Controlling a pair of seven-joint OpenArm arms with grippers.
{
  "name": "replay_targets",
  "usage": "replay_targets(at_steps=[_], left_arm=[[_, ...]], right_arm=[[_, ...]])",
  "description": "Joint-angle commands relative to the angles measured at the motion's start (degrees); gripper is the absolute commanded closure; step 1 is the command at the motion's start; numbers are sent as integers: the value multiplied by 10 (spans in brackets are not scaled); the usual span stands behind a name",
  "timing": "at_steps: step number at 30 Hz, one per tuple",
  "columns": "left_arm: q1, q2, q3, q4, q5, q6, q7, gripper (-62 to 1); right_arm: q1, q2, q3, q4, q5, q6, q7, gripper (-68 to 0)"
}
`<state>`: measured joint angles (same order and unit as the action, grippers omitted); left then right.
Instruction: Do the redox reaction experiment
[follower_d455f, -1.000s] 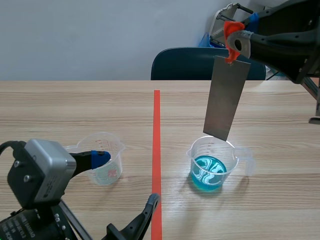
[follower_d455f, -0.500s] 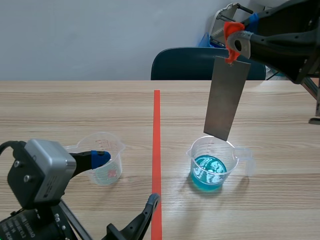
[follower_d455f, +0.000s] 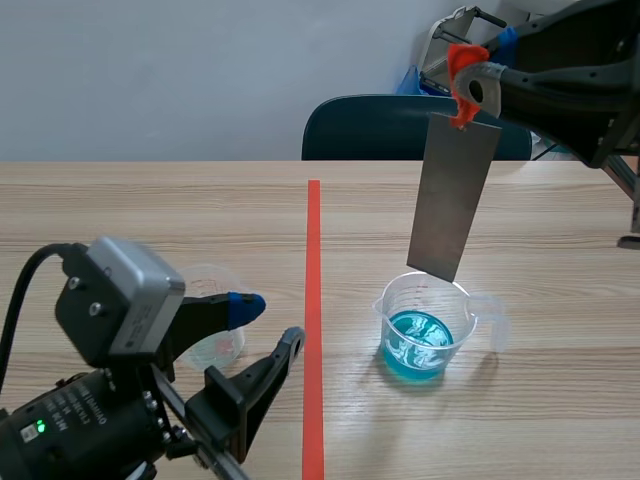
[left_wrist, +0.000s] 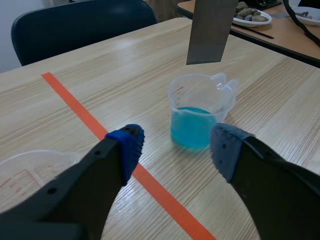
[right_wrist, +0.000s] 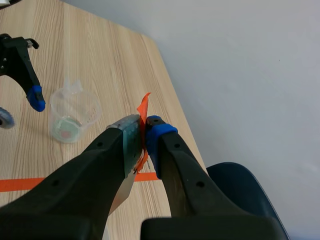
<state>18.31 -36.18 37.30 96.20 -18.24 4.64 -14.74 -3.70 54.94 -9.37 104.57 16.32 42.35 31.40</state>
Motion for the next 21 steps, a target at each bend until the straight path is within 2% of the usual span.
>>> replay_targets(at_steps=[1,3,4,21], left_arm=[[-19,11,10,-1,-2,-3,-3,-189],[-40,19,21,-14,-2,-3,-2,-79],[-51,24,27,-21,-2,-3,-3,-45],[-192,140,99,-174,-8,-14,-4,-35]], right_arm=[[5,7,8,5,8,4,7,-8],[5,7,8,5,8,4,7,-8],[5,7,8,5,8,4,7,-8],[5,7,8,5,8,4,7,-8]])
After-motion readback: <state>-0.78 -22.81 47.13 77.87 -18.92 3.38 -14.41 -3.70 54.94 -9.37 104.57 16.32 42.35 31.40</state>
